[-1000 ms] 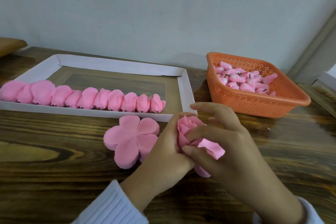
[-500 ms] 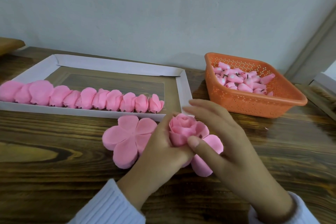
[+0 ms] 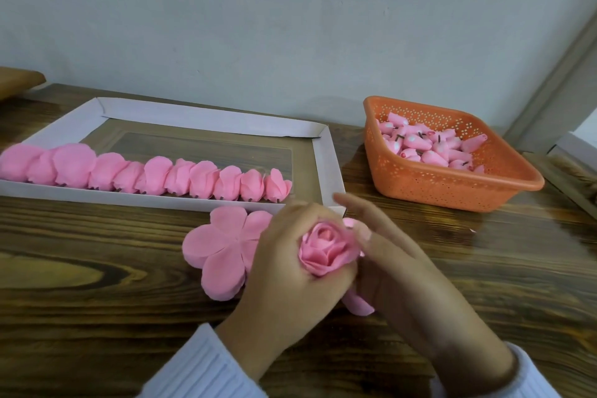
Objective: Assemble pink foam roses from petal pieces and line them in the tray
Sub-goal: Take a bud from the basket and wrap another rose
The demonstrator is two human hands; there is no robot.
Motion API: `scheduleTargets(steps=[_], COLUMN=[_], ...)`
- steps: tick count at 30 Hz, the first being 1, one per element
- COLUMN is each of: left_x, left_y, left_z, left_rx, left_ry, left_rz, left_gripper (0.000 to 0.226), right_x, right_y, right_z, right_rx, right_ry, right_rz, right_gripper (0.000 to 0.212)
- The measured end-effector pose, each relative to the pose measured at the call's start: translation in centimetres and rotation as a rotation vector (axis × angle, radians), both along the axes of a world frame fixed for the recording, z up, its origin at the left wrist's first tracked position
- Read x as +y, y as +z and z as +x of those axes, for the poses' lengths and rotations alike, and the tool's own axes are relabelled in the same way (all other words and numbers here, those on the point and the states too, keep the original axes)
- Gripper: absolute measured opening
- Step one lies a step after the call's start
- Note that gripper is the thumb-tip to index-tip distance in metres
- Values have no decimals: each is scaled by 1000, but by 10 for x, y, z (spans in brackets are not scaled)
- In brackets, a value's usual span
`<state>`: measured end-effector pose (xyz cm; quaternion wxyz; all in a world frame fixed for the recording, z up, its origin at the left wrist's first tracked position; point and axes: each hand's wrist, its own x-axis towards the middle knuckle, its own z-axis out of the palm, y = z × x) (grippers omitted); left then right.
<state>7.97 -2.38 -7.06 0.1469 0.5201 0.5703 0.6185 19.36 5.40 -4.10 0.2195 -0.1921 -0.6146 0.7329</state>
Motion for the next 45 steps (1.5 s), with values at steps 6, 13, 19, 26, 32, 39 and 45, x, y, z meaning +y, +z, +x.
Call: scheduleTargets(steps=[6, 13, 19, 26, 32, 39, 45], left_x=[1, 0, 1, 0, -3, -2, -1], left_y=[3, 14, 19, 15, 19, 20, 16], left_z=[7, 9, 2, 4, 9, 5, 5], left_rx=[258, -228, -540, -626, -582, -548, -536], left_ry=[124, 82, 43, -178, -167, -145, -95], left_rz=[221, 252, 239, -22, -49, -4, -1], left_gripper=[23, 16, 17, 43, 38, 22, 23], right_x=[-7, -3, -13, -15, -15, -14, -16], right_y=[-3, -10, -22, -25, -27, -28, -28], right_z=[-2, -10, -16, -19, -20, -17, -17], right_rx=[-8, 29, 239, 346, 161, 279, 273], right_ry=[88, 190, 299, 196, 110, 182, 225], right_rz=[41, -298, -400, -419, -369, -401, -367], right_gripper=[44, 69, 53, 22, 33, 46, 39])
